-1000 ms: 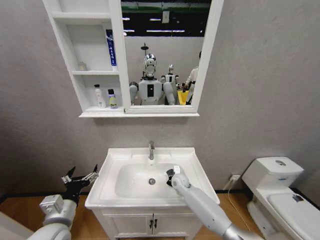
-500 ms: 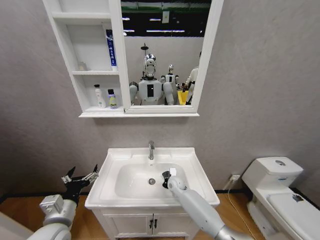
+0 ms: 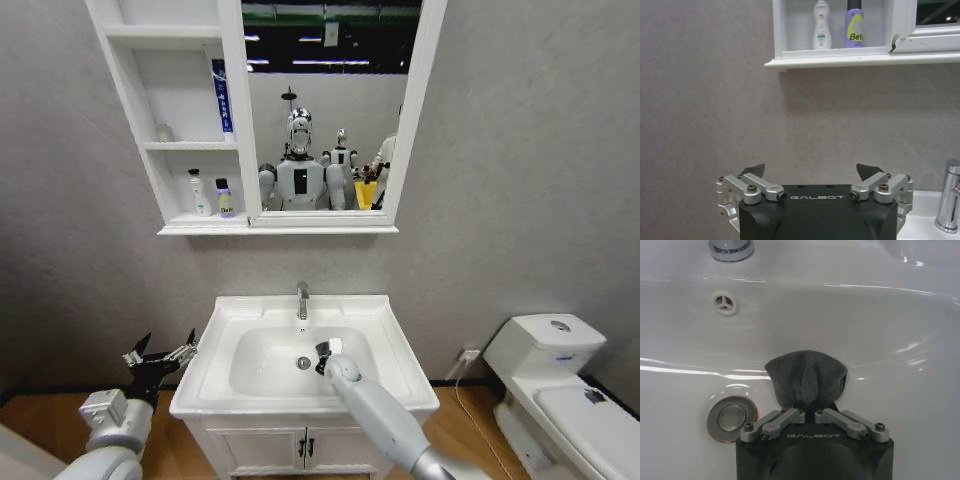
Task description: Move facial cleanser and shampoo from washbasin to cabinet, then wipe washbasin with towel.
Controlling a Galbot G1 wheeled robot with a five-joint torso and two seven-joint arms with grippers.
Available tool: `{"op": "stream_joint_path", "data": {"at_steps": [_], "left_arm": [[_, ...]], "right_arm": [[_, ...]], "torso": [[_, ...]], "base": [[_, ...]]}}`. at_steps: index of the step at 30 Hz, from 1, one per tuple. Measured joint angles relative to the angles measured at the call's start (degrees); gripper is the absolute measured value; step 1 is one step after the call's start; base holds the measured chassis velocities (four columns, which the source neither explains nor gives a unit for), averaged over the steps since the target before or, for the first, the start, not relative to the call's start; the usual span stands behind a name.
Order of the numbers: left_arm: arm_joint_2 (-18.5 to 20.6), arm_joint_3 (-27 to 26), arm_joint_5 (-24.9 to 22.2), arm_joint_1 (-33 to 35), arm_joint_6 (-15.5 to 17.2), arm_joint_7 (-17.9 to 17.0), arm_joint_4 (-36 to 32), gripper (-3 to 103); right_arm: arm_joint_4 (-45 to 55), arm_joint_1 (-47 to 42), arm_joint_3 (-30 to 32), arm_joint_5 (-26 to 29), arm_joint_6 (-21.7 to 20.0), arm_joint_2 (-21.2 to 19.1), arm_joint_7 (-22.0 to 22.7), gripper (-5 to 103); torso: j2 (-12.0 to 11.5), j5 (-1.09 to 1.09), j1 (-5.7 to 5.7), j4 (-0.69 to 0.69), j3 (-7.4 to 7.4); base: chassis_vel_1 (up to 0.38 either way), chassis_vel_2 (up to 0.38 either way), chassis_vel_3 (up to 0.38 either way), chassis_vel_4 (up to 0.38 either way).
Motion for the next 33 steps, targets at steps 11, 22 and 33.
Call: {"op": "stream_joint_path", "data": {"at_steps": [11, 22, 33], "left_arm": [[0.0, 0.0, 0.0, 0.0, 0.0, 0.0, 0.0, 100], [0.0, 0.0, 0.0, 0.0, 0.0, 0.0, 0.0, 100], [0.0, 0.0, 0.0, 0.0, 0.0, 0.0, 0.0, 100]], "right_arm": [[-5.2, 1.3, -0.2, -3.9, 1.1, 3.9, -2.5, 3], [-8.4, 1.5, -1.7, -6.3, 4.8, 8.2, -4.6, 3], [-7.8, 1.6, -2.4, -6.5, 6.8, 8.6, -7.7, 3]], "torso": [[0.0, -0.01, 0.0, 0.0, -0.01], [0.0, 0.0, 0.01, 0.0, 0.0], [0.0, 0.01, 0.02, 0.02, 0.01]], "base": [[0.0, 0.0, 0.0, 0.0], [0.0, 0.0, 0.0, 0.0], [0.0, 0.0, 0.0, 0.0]]}}
